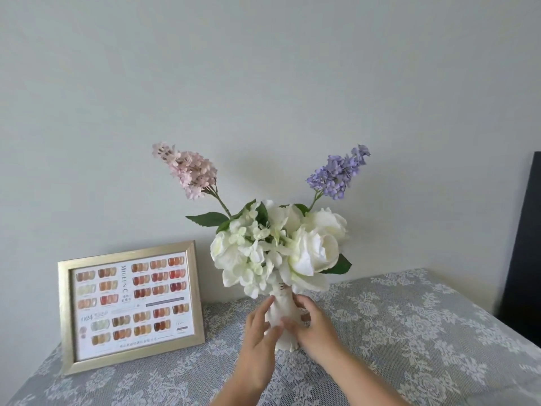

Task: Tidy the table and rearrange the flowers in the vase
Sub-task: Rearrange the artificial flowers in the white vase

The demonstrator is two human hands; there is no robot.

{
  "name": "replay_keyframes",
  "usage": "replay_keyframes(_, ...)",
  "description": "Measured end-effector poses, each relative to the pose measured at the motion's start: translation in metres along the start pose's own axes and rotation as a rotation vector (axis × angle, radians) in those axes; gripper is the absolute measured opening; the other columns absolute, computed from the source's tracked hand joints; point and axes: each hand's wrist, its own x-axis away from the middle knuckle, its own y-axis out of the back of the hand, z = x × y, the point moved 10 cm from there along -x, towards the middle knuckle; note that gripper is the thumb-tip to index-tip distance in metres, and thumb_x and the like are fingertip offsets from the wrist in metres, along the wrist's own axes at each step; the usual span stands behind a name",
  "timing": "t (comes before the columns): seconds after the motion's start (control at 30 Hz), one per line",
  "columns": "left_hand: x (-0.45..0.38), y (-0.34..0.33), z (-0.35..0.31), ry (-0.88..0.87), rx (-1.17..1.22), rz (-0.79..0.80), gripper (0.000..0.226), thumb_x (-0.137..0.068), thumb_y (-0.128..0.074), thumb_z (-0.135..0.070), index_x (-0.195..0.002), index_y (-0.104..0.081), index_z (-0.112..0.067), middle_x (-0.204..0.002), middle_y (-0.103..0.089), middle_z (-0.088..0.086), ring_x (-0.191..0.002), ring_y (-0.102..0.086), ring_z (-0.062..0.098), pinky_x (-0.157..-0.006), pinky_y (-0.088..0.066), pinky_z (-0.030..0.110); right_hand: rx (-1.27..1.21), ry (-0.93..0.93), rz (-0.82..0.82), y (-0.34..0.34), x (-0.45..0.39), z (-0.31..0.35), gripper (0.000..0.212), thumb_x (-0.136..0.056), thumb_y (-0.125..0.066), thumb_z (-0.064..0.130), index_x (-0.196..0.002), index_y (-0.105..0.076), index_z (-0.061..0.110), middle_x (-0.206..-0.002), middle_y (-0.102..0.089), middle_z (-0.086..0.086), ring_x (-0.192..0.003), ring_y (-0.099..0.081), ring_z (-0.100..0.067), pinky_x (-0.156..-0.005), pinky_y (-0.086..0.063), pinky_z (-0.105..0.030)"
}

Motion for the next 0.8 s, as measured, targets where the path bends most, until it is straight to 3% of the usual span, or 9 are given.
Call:
replay_keyframes(0.1,0.009,0.0,-0.003,0.009,0.005,0.013,0.046,-0.092,-0.05,-0.038,-0.136,-0.041,-0.049,-0.139,-0.037,-0.014,-0.126,-0.043,0.012,-0.096,-0.033,0.028,0.025,0.009,-0.002,0.005,0.01,0.001,0.046,-0.08,-0.074,0.035,-0.122,-0.057,0.037,-0.104,-0.067,0.009,-0.086,-0.067,-0.007,-0.056,-0.051,-0.015)
replay_keyframes(0.2,0.015,0.011,-0.005,0.0,-0.009,0.026,0.046,-0.091,-0.047,-0.046,-0.137,-0.041,-0.049,-0.14,-0.041,-0.02,-0.124,-0.044,0.005,-0.099,-0.035,0.028,0.086,0.0,-0.029,0.02,0.017,0.01,0.04,-0.085,-0.067,0.04,-0.122,-0.053,0.035,-0.111,-0.063,0.016,-0.089,-0.061,0.003,-0.061,-0.047,-0.015)
replay_keyframes(0.27,0.013,0.036,-0.009,-0.016,-0.064,-0.028,0.052,-0.09,-0.043,-0.052,-0.141,-0.037,-0.042,-0.142,-0.043,-0.018,-0.129,-0.044,0.013,-0.107,-0.036,0.039,-0.071,-0.007,-0.234,0.061,0.017,0.022,0.043,-0.089,-0.063,0.032,-0.128,-0.044,0.032,-0.111,-0.058,0.016,-0.084,-0.057,0.003,-0.06,-0.045,-0.017)
replay_keyframes(0.33,0.004,0.076,-0.02,-0.041,-0.071,-0.137,0.053,-0.095,-0.041,-0.049,-0.146,-0.03,-0.036,-0.145,-0.042,-0.015,-0.132,-0.042,0.015,-0.109,-0.037,0.043,-0.298,0.029,-0.515,0.117,0.018,0.047,0.037,-0.091,-0.06,0.019,-0.124,-0.045,0.031,-0.112,-0.06,0.005,-0.072,-0.056,-0.005,-0.055,-0.044,-0.023)
replay_keyframes(0.4,-0.009,0.12,-0.04,-0.066,-0.016,-0.261,0.047,-0.101,-0.038,-0.037,-0.148,-0.028,-0.034,-0.149,-0.038,-0.011,-0.135,-0.038,0.017,-0.109,-0.035,0.042,-0.343,0.1,-0.646,0.161,0.01,0.088,0.028,-0.089,-0.057,0.016,-0.115,-0.054,0.026,-0.116,-0.062,-0.006,-0.082,-0.059,-0.014,-0.065,-0.045,-0.028)
replay_keyframes(0.47,-0.023,0.157,-0.068,-0.095,-0.003,-0.356,0.041,-0.102,-0.038,-0.034,-0.143,-0.036,-0.038,-0.149,-0.04,-0.013,-0.135,-0.037,0.019,-0.113,-0.03,0.044,-0.15,0.152,-0.558,0.179,-0.011,0.141,0.016,-0.088,-0.058,0.021,-0.102,-0.065,0.026,-0.114,-0.066,-0.003,-0.097,-0.06,-0.016,-0.077,-0.042,-0.029)
replay_keyframes(0.57,-0.042,0.176,-0.121,-0.177,-0.055,-0.395,0.029,-0.1,-0.045,-0.038,-0.124,-0.058,-0.046,-0.136,-0.045,-0.016,-0.127,-0.042,0.012,-0.111,-0.031,0.042,0.175,0.043,-0.286,0.164,-0.048,0.186,0.01,-0.084,-0.064,0.033,-0.085,-0.071,0.026,-0.098,-0.071,0.003,-0.088,-0.06,-0.012,-0.07,-0.041,-0.03)
replay_keyframes(0.7,-0.077,0.165,-0.16,-0.175,-0.316,-0.312,0.031,-0.098,-0.05,-0.041,-0.122,-0.066,-0.032,-0.133,-0.05,-0.007,-0.136,-0.038,0.019,-0.117,-0.025,0.046,0.385,-0.123,-0.106,0.142,-0.072,0.191,0.026,-0.078,-0.068,0.041,-0.091,-0.07,0.018,-0.091,-0.069,-0.002,-0.085,-0.061,-0.022,-0.075,-0.047,-0.035)
replay_keyframes(0.8,-0.092,0.155,-0.169,-0.124,-0.474,-0.246,0.028,-0.094,-0.052,-0.051,-0.113,-0.069,-0.041,-0.136,-0.051,-0.007,-0.139,-0.033,0.022,-0.118,-0.02,0.045,0.401,-0.106,-0.054,0.13,-0.079,0.197,0.034,-0.076,-0.072,0.042,-0.097,-0.071,0.015,-0.094,-0.07,-0.007,-0.083,-0.062,-0.024,-0.076,-0.049,-0.034)
